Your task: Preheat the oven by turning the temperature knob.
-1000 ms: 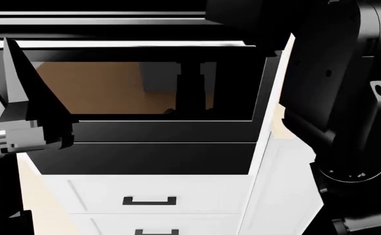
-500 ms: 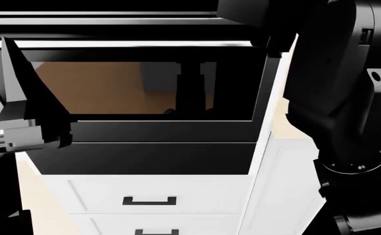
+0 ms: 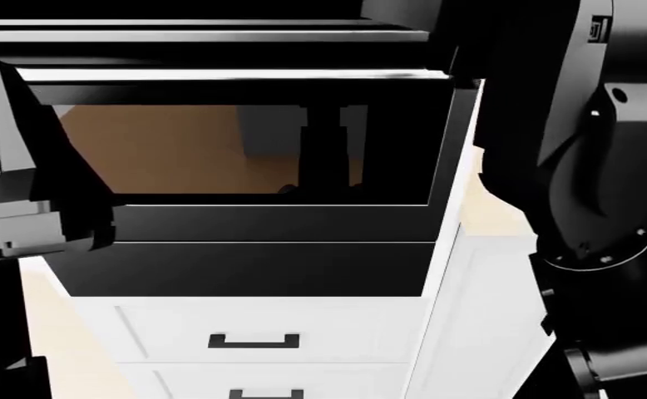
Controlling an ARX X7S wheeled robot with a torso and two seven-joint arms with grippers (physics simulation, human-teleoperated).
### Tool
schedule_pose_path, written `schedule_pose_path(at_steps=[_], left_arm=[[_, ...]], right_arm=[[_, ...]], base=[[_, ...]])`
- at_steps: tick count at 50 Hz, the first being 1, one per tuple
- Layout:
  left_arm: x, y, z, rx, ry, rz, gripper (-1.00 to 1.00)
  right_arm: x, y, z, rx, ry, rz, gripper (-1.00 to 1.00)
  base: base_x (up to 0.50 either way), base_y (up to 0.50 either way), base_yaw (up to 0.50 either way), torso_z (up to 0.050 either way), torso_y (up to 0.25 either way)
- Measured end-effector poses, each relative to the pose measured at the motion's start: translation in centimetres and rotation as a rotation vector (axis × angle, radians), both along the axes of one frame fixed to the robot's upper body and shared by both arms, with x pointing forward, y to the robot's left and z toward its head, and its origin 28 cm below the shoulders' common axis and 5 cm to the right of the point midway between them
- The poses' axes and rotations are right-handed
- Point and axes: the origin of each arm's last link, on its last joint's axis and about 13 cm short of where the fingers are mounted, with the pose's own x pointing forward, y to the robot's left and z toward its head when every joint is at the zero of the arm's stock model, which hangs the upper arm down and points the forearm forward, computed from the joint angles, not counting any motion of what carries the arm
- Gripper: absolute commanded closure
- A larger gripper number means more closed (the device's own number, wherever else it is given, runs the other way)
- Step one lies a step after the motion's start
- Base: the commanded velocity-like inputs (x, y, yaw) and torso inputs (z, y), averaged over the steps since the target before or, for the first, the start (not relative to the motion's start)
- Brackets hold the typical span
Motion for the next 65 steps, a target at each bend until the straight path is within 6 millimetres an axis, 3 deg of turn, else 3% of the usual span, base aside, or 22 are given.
schedule_pose_path(at_steps=[65], left_arm=[[0.0, 0.3, 0.3, -0.018, 0.0, -0.001, -1.0]], right_arm=[[3.9, 0.0, -1.7, 0.007, 0.028, -0.022, -1.0]], base=[[0.0, 0.0, 0.0, 0.009, 0.0]])
